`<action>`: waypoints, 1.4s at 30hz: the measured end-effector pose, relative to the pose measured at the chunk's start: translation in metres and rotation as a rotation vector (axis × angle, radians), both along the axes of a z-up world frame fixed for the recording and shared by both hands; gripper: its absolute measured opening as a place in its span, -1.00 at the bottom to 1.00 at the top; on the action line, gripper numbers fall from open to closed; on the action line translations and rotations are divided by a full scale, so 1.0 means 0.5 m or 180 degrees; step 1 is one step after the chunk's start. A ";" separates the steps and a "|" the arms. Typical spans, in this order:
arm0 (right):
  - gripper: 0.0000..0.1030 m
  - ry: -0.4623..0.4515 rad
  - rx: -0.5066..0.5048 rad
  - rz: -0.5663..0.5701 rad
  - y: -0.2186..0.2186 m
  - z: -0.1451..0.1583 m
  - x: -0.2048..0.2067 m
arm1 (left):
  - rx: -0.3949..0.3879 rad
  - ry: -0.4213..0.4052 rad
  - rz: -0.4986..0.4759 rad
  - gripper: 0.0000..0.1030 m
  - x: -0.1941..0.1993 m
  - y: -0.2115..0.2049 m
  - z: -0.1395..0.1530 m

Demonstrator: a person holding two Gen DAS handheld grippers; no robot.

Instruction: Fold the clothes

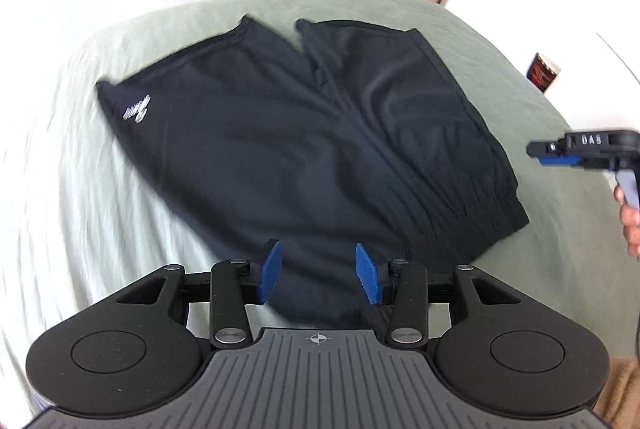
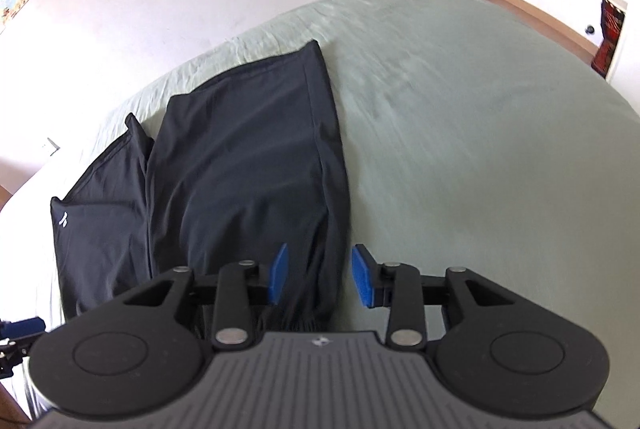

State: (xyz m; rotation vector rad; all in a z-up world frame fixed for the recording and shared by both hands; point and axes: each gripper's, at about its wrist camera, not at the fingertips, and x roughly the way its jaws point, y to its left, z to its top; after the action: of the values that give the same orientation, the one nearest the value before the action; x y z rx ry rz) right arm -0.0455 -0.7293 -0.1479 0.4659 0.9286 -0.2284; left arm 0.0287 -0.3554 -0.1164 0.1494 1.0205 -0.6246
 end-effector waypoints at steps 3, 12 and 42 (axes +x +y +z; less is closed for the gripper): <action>-0.26 0.0001 -0.0101 0.0057 -0.010 0.003 0.046 | -0.0031 0.0000 -0.0024 -0.22 0.027 -0.018 0.001; -0.26 0.0028 -0.0278 0.0074 -0.079 0.001 0.197 | -0.0004 -0.0133 -0.0196 -0.22 0.175 -0.100 -0.012; -0.26 0.0143 -0.0182 0.0373 -0.178 -0.111 0.543 | 0.0074 0.0001 -0.0194 -0.22 0.536 -0.335 -0.140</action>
State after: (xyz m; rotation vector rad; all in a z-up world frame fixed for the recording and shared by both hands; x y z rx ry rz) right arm 0.2261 -0.8182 -0.2033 0.3537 0.9873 -0.1590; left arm 0.2967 -0.5229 -0.1863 0.2016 1.0269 -0.6682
